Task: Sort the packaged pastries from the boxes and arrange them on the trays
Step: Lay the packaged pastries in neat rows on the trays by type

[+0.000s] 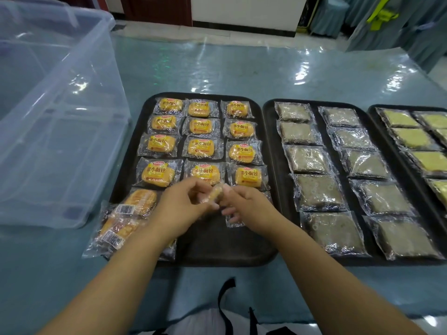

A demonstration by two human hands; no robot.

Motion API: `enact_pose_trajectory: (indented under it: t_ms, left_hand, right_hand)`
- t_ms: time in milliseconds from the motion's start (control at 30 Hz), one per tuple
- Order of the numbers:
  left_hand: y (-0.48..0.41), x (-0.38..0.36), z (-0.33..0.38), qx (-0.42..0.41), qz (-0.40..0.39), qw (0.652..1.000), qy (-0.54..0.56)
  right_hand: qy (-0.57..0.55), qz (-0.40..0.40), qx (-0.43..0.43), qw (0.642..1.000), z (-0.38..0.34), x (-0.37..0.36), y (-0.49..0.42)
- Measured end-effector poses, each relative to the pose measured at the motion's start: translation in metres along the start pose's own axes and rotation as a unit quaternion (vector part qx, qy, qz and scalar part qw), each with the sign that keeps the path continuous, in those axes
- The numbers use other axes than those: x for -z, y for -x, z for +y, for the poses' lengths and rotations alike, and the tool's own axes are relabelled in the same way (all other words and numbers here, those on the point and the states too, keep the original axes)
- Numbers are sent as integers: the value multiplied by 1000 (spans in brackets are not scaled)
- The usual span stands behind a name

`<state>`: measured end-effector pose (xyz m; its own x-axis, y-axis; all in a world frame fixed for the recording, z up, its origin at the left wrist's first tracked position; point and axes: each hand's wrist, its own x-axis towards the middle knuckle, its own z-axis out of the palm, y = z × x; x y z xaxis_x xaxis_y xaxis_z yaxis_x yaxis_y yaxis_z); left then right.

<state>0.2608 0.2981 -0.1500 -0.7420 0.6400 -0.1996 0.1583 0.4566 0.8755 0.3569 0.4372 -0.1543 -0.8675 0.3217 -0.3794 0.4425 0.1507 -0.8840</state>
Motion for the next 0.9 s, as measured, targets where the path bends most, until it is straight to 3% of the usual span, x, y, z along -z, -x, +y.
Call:
enact_pose_trajectory:
  t_ms: [133,233,333,533,700,900]
  left_hand:
    - [4,-3,5,-28,-91,992,81]
    - [2,-3,-2,1,-39,991,127]
    - [-2,-5,-12,47,70,995,56]
    - [-2,-5,-31,140,16,985,95]
    - [2,-2,-41,118,51,991,40]
    - [3,4,-48,140,110,984,27]
  right_hand:
    - [-36,27,-8,999,-1,6,-2]
    - [-35,41,-17,998,3,14,0]
    - [-26,33,-28,999,6,18,2]
    - [-36,-18,-31,999,12,18,-2]
    - [94,38,-41,994,17,20,-7]
    - [10,-5,-83,997,12,18,-14]
